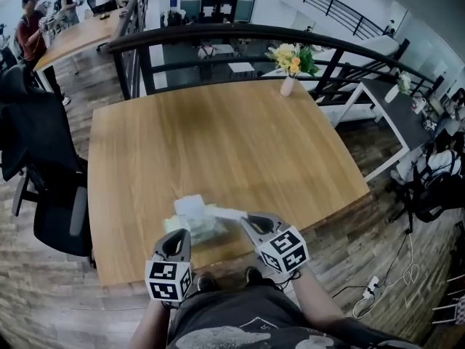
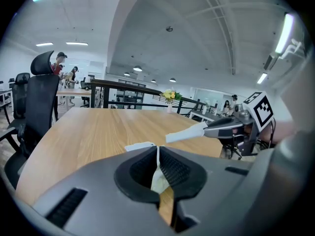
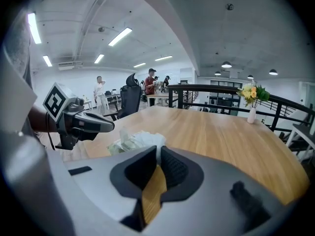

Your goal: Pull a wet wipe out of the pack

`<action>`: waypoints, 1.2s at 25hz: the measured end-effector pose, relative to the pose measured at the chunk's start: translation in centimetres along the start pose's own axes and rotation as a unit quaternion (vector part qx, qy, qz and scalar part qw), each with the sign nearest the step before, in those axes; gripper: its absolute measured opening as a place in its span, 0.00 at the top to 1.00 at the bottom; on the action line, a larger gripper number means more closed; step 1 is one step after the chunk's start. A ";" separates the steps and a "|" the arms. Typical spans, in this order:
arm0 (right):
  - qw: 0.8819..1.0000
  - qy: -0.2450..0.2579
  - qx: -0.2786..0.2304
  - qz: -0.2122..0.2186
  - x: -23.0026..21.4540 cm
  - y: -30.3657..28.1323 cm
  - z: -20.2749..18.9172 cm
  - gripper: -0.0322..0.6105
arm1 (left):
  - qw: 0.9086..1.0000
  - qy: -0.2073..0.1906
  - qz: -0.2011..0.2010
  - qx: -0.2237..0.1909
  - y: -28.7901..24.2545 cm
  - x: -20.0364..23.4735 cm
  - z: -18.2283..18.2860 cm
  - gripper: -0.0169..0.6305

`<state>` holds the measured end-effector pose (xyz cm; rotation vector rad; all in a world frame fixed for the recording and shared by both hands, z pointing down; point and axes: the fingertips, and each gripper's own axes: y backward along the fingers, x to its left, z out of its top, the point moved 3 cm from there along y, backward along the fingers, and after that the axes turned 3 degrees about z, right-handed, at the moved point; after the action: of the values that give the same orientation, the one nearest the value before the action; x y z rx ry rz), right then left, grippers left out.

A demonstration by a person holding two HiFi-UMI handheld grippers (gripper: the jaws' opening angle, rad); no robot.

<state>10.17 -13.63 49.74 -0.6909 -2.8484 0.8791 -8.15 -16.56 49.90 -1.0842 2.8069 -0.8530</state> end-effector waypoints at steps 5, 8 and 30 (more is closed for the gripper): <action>0.999 0.024 -0.004 0.026 -1.3 0.2 0.9 0.89 | 0.999 0.016 0.030 -0.012 -0.3 -0.7 1.0 0.94; 0.998 0.032 -0.006 0.047 -2.1 0.4 1.0 0.89 | 0.999 0.019 0.043 -0.013 -0.5 -1.7 1.2 0.94; 0.987 0.085 -0.007 0.136 -5.7 2.9 0.0 0.89 | 0.990 0.036 0.132 -0.025 -1.0 -7.4 1.9 0.94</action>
<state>16.39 -14.07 48.42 -1.1195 -2.6524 0.7871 -1.54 -13.48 47.50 -0.6738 2.9538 -0.8123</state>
